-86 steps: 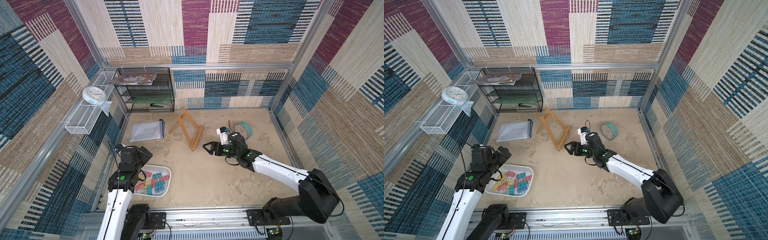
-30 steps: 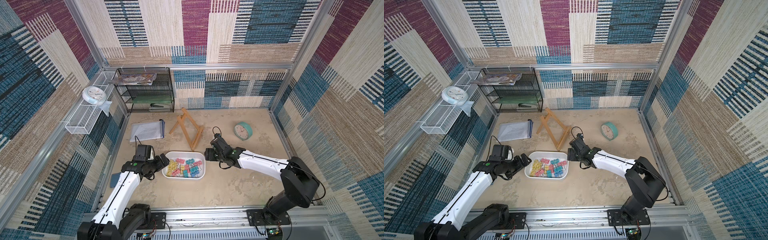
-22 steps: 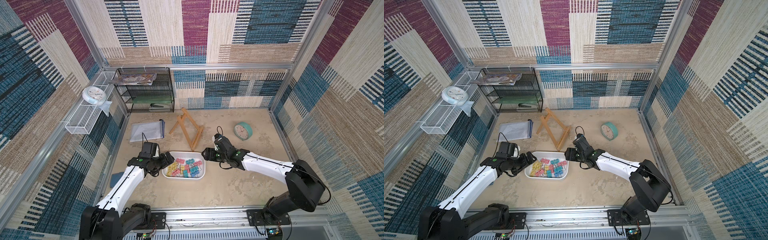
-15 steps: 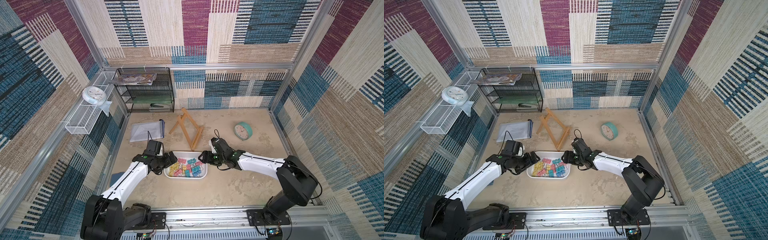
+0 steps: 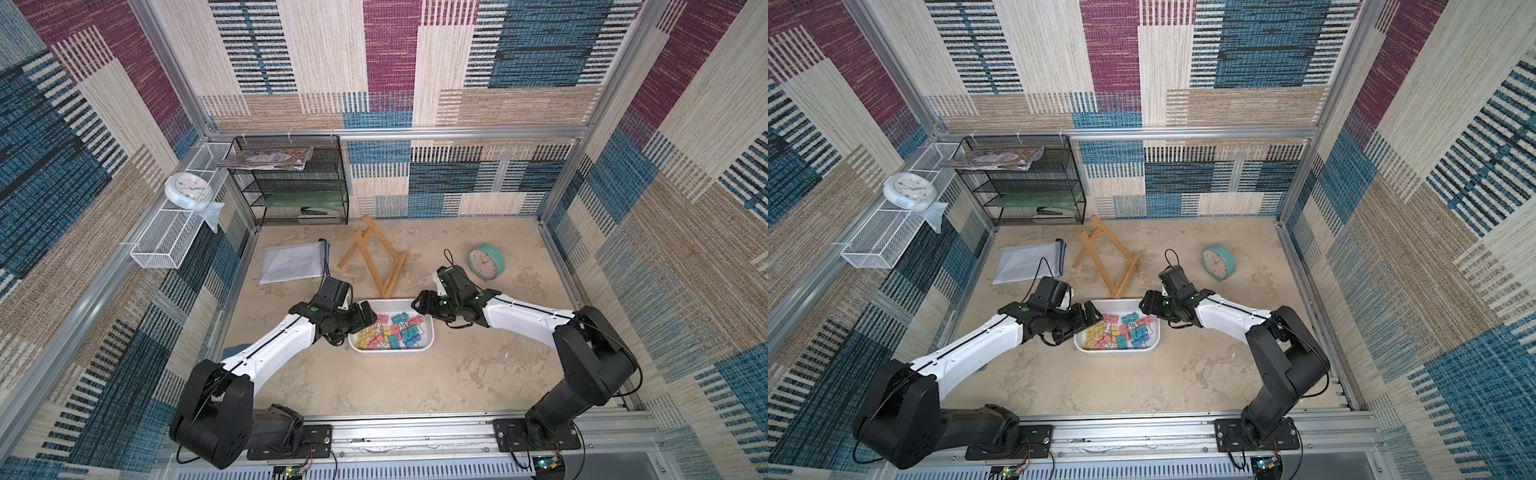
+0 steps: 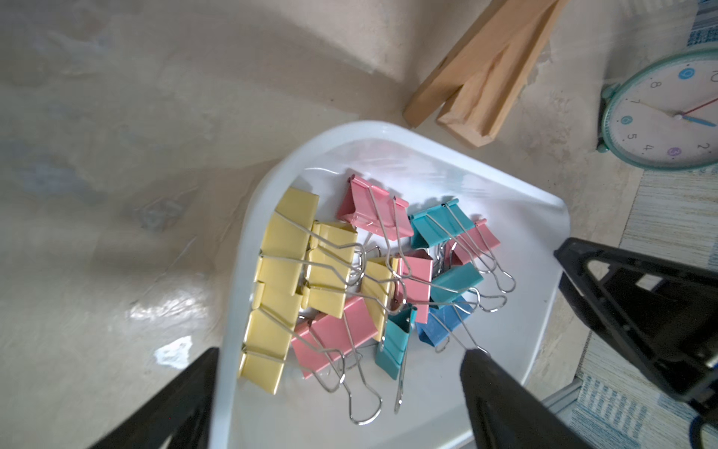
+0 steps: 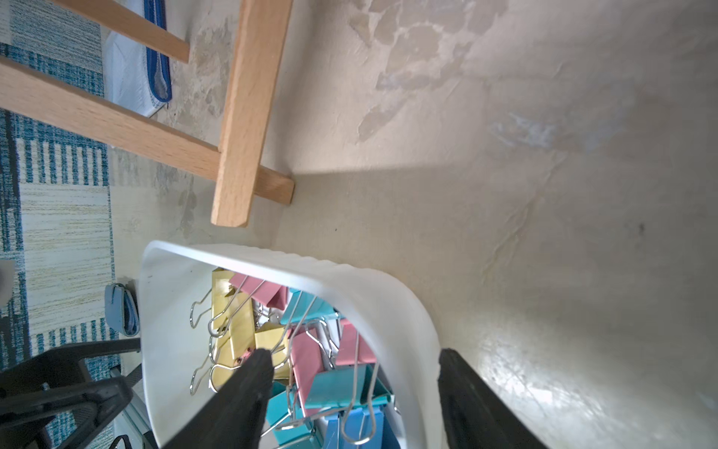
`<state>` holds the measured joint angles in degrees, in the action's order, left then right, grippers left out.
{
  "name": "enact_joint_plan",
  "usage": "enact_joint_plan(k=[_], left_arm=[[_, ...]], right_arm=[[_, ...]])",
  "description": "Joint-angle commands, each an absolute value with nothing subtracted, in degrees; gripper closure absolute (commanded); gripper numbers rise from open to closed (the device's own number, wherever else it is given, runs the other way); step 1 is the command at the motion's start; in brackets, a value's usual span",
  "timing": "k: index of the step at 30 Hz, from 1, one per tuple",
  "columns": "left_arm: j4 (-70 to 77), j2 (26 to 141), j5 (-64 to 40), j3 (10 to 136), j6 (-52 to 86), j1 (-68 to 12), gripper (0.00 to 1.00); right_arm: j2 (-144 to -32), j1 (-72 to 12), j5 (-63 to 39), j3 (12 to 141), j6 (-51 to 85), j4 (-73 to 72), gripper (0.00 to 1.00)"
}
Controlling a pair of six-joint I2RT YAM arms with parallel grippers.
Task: Take out the binder clips from the storage box
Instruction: Move the storage box to the center of the board.
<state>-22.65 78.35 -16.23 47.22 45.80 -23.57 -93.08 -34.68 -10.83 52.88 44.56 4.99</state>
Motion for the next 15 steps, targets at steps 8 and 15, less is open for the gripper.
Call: enact_joint_plan(k=[8, 15], left_arm=[[-23.04, 80.53, -10.75, 49.83, 47.10, -25.22, 0.00], [-24.78, 74.91, -8.95, 46.43, 45.47, -25.22, 0.01]], right_arm=[[-88.15, -33.56, 4.71, 56.66, 35.41, 16.52, 0.26], [-87.63, -33.92, -5.64, 60.45, 29.46, 18.10, 0.37]])
